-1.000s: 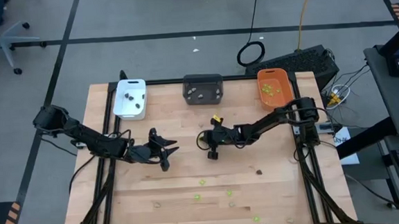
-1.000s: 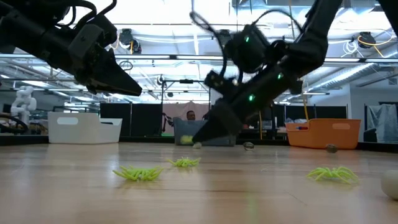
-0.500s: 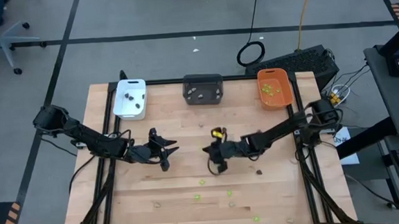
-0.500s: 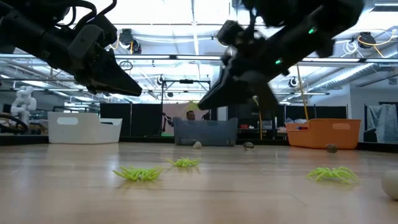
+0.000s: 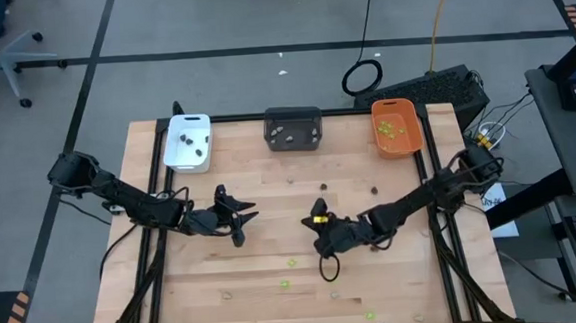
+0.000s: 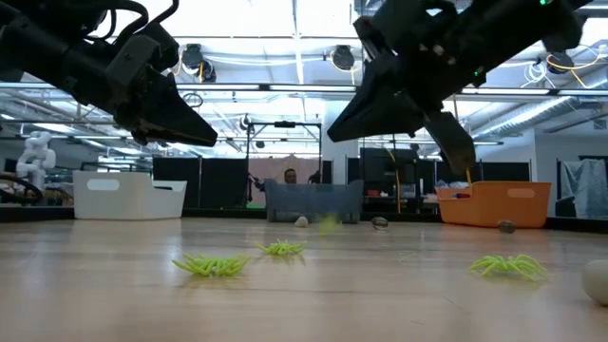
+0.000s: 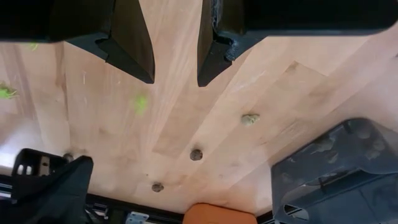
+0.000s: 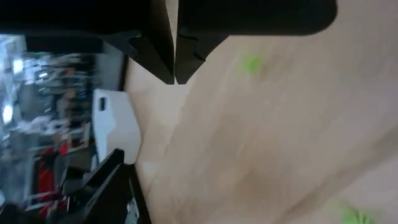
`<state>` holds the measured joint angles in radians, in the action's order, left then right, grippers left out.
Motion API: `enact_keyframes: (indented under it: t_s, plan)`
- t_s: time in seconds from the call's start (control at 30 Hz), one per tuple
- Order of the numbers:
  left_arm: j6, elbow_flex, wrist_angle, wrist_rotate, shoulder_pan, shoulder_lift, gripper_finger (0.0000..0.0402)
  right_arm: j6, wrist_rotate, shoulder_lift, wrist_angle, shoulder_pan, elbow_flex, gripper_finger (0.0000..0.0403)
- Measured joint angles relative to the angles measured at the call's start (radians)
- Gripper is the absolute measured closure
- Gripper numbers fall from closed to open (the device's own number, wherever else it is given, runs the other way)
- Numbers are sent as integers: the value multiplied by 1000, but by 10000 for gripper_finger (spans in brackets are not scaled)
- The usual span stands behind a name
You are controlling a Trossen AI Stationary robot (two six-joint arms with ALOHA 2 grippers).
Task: Sort Halloween decoration
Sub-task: Put the green toy spider into the orange bin
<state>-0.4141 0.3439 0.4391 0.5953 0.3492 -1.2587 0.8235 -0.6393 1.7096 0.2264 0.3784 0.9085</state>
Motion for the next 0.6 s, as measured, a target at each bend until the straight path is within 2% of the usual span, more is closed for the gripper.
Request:
enact_keyframes:
  t_s: [0.13,0.27,0.37,0.47,0.6]
  plan:
    - [0,0,1,0,0,0,283,90,-22,0,0,21,0,403]
    - [-9,0,1,0,0,0,283,51,-21,0,0,24,0,403]
    - [-24,0,0,0,0,0,283,-133,-14,0,0,15,0,403]
    - [-25,0,0,0,0,0,283,-443,6,0,-3,-16,0,403]
    - [-26,0,0,0,0,0,283,-660,230,7,-39,-87,1,391]
